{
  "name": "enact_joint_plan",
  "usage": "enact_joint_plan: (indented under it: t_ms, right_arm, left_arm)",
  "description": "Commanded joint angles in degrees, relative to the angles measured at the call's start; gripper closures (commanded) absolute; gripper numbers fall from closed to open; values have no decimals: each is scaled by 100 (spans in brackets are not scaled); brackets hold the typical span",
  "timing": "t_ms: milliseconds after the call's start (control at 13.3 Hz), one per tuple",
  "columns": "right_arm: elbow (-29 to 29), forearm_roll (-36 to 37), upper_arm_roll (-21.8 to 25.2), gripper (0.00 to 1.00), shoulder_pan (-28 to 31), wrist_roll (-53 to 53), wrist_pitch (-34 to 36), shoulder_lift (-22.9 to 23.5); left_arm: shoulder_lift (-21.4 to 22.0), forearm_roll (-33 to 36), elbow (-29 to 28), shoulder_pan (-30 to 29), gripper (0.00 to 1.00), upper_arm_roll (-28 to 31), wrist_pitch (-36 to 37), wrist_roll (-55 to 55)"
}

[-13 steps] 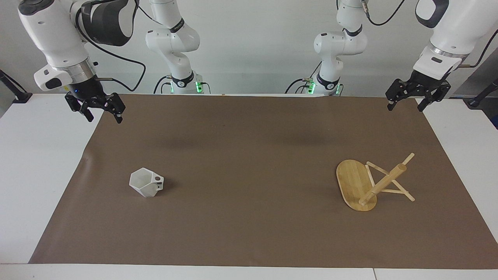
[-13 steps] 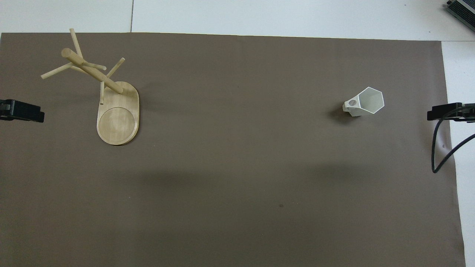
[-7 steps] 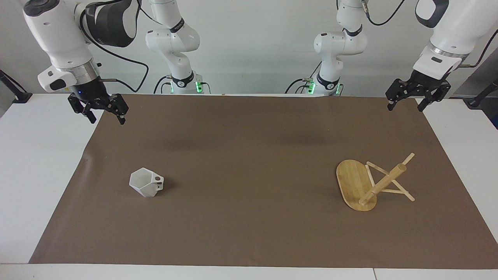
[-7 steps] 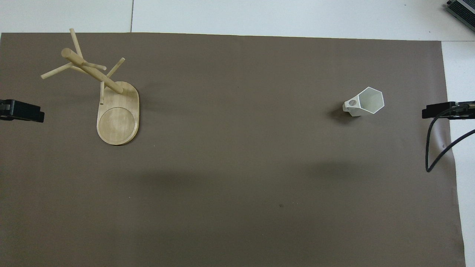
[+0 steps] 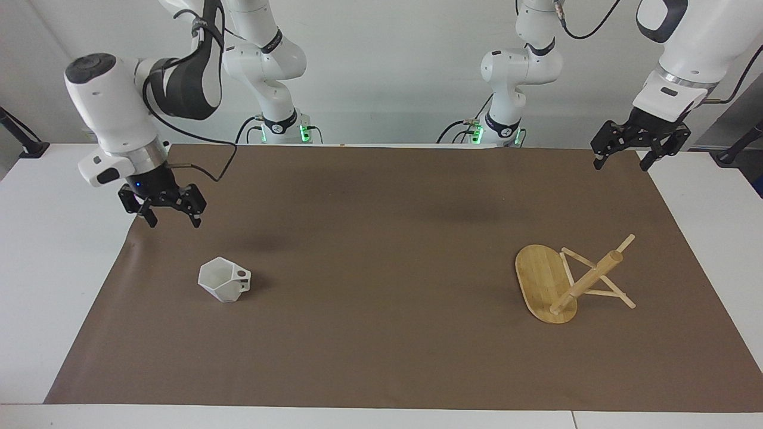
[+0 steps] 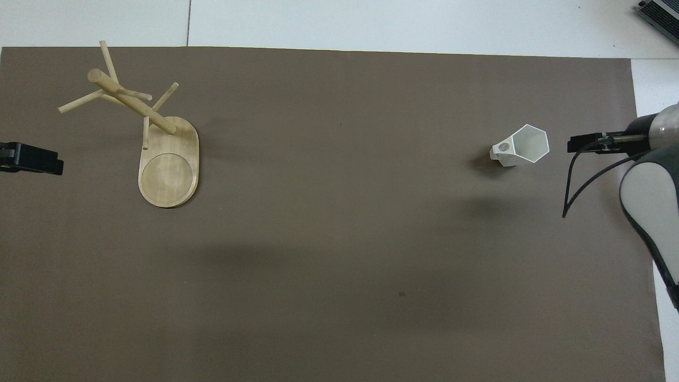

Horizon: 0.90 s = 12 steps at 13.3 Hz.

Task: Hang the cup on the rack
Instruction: 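Reach the right gripper to the white cup and grasp its rim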

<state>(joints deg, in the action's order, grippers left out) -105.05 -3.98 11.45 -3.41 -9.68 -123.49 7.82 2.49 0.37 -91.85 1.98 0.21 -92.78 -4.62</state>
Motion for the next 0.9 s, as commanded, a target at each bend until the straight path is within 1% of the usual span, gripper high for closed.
enact_joint_plan:
  t_ms: [0, 226, 452, 603, 679, 829]
  right_arm:
    - [64, -226, -20, 0, 43, -271, -604, 500]
    - [72, -226, -29, 0, -2, -263, -1096, 799]
    - [72, -235, -38, 0, -98, -236, -1212, 914]
    - [64, -235, -38, 0, -63, -262, -1475, 1142]
    - [64, -235, -38, 0, -63, -280, -1485, 1230]
    - [55, -235, -38, 0, -46, -385, -1494, 1248]
  left_arm:
    - [138, 51, -166, 119, 0, -3, -118, 84]
    - [138, 51, -166, 136, 0, -3, -118, 295]
    - [146, 51, -175, 110, 0, -3, -100, 252]
    - [155, 51, -184, 92, 0, -3, -91, 243]
    - [155, 51, -193, 101, 0, -3, -100, 243]
    - [155, 51, -202, 101, 0, -3, -100, 234]
